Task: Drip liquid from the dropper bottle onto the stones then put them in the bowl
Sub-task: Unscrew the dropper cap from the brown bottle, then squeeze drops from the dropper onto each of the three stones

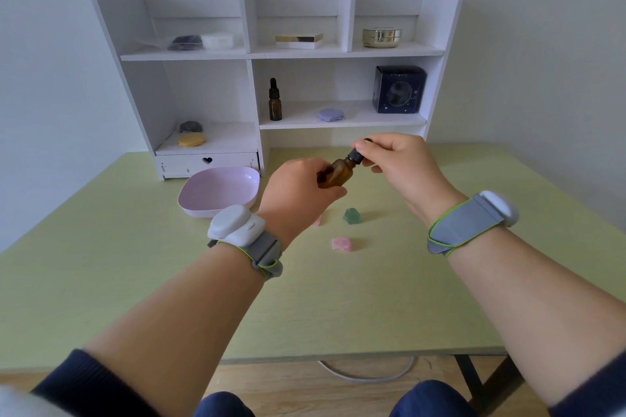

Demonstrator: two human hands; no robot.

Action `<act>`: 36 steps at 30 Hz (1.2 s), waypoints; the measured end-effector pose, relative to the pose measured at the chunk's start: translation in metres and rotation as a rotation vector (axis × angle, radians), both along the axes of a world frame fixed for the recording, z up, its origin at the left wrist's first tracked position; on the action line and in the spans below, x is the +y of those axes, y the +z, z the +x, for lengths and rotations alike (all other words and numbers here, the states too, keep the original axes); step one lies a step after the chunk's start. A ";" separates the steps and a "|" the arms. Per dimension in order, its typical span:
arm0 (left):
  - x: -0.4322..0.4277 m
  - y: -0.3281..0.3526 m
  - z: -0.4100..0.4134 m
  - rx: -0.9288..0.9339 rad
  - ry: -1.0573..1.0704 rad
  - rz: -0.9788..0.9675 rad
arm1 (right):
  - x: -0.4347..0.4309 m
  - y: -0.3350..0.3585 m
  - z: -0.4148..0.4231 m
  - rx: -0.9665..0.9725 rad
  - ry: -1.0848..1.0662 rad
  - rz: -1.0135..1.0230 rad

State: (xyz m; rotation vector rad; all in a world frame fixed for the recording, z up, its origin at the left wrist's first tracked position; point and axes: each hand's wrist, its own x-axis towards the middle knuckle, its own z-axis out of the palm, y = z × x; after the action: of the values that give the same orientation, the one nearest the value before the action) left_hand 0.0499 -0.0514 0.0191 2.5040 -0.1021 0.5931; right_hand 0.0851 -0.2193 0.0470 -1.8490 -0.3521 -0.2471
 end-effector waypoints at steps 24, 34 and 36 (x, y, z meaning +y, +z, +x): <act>-0.007 -0.020 0.061 0.236 0.065 -0.235 | -0.021 -0.005 0.044 -0.061 -0.268 0.338; -0.002 -0.035 0.086 0.319 0.088 -0.293 | -0.020 -0.023 0.054 -0.020 -0.269 0.262; -0.002 -0.037 0.088 0.319 0.094 -0.261 | -0.019 -0.023 0.054 -0.023 -0.271 0.257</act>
State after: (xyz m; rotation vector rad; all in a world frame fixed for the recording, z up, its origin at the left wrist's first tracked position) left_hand 0.1380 -0.0536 -0.0180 2.3216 0.2010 0.2194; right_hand 0.1391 -0.2381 0.0237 -1.6365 -0.0782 -0.4779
